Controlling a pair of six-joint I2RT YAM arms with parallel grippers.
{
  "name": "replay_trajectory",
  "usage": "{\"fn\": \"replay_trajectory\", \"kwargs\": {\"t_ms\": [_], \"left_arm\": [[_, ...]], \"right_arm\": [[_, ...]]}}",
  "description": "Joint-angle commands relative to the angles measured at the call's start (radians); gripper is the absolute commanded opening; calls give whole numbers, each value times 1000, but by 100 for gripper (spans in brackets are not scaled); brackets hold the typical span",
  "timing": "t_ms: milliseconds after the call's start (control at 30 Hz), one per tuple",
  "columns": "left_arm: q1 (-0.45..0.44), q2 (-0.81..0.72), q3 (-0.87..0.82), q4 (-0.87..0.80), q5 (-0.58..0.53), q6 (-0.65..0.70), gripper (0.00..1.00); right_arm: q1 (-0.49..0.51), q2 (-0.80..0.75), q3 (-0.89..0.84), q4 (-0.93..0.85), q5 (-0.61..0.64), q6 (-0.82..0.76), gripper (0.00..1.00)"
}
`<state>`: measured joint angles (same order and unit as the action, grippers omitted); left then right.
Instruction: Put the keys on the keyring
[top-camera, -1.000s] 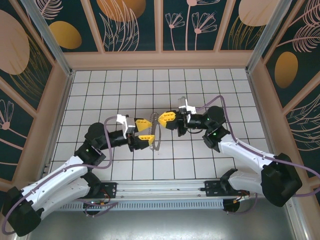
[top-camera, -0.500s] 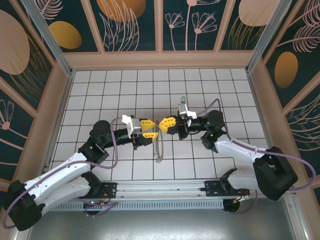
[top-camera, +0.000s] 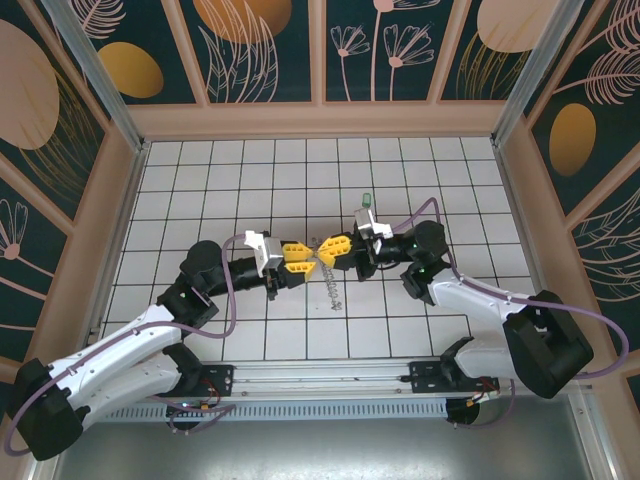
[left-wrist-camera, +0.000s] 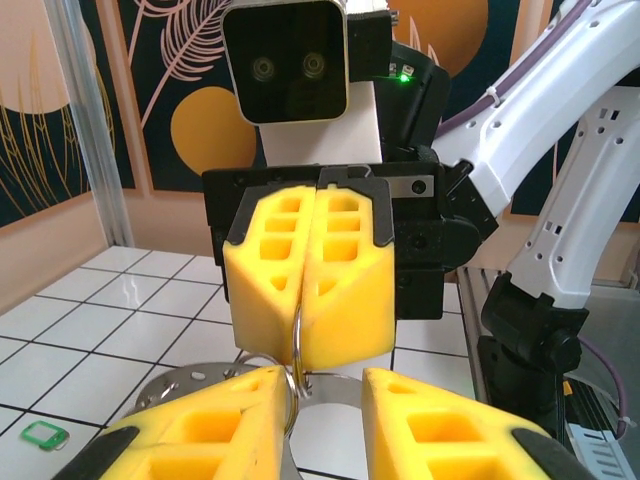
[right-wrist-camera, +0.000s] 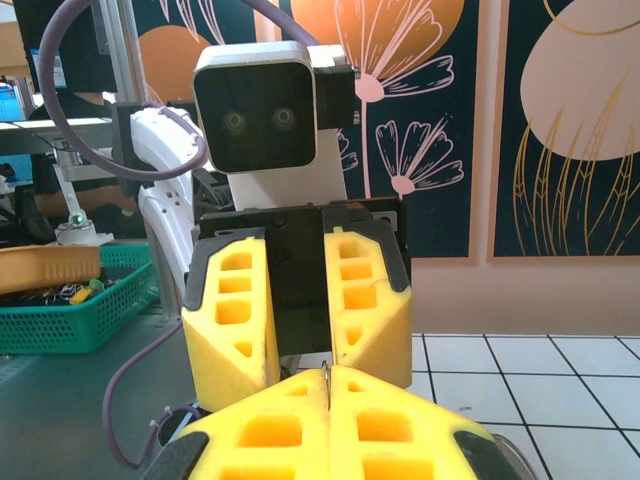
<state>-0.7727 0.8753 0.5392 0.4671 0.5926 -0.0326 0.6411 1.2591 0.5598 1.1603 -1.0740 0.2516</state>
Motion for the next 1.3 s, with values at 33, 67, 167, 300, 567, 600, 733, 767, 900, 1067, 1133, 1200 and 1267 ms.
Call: {"fn": "replay_trajectory", "kwargs": {"t_ms": [33,67,167,300,567,600,733,767,900,1067,1133,1200,1267], "left_arm": [[-10,-17,35,-5,-3,14,26],[-9,-20,34,-14,-3,15,26],[-10,-25,32,-41,2,15,26],[-15,-21,30,-62,19,11,27],[-25,2,28,-53,24,9,28],[-24,5,28,-47,24,8,28],[-25,20,34,-29,31,8,29],[-25,23,36,-25,28,8,29],[-26,27,38,-7,20,7,29],[-26,29,40,5,12,3,29],[-26,31,40,11,13,1,29],[-26,33,42,18,14,-4,29],[-26,33,41,21,8,-3,29]], "right_arm": [[-5,-51,-9,-56,40,-79,0],[-5,-59,-10,-73,48,-93,0],[-7,-83,-20,-90,64,-108,0],[-11,-89,-21,-80,85,-105,0],[-12,-58,-12,-11,55,-48,0],[-11,-58,-12,-10,53,-45,0],[-8,-50,-15,-13,38,-40,0],[-6,-46,-17,-13,35,-39,0],[-1,-40,-23,-10,25,-36,0],[0,-38,-28,-17,19,-37,0],[0,-35,-29,-23,17,-38,0],[0,-35,-32,-24,14,-38,0],[2,-34,-35,-29,10,-40,0]]}}
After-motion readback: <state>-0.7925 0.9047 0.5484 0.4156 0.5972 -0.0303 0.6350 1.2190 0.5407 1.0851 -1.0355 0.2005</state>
